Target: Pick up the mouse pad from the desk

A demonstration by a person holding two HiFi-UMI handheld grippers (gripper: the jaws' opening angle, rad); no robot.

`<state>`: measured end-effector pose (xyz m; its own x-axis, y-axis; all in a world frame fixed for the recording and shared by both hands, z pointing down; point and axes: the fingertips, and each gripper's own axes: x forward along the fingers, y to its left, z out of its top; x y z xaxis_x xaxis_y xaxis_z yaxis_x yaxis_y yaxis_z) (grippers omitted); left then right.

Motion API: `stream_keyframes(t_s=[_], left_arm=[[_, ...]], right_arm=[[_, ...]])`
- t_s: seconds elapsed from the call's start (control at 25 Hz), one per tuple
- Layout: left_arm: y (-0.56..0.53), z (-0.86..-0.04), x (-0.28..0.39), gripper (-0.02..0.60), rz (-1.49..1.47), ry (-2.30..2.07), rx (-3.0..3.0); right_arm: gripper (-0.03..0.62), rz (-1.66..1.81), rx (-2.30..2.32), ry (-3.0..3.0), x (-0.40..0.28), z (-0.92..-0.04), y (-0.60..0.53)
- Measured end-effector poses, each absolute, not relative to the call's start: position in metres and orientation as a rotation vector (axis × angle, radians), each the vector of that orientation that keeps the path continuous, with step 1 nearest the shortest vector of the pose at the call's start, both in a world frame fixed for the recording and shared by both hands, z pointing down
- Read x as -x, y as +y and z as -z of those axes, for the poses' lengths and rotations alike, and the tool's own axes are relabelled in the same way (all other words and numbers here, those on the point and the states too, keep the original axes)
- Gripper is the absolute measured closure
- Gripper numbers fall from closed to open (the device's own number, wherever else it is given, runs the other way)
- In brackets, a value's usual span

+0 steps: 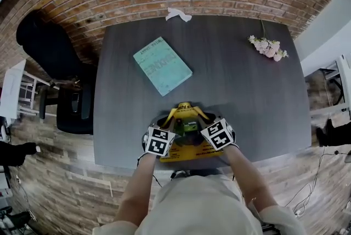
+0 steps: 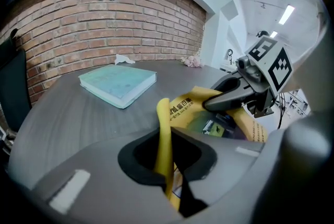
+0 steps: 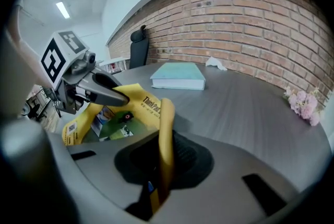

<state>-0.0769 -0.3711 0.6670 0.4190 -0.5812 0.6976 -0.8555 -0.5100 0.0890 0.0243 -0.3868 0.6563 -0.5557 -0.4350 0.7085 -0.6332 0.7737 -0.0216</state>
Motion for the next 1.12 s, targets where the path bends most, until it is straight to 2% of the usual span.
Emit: stream_keyframes(t_s=[0.56, 1.12], left_arm=[[-0.346, -0.607, 0.072, 0.554, -0.688, -1.328, -2.352], [-0.271, -0.528, 0.068, 0.554, -0.518, -1.425, -2.470]], right_arm=[[0.569, -0.281, -1.015, -2.340, -0.022, -0.595, -0.354], [0.569, -0.132, -1.182, -2.421, -0.031, -0.517, -0.276]])
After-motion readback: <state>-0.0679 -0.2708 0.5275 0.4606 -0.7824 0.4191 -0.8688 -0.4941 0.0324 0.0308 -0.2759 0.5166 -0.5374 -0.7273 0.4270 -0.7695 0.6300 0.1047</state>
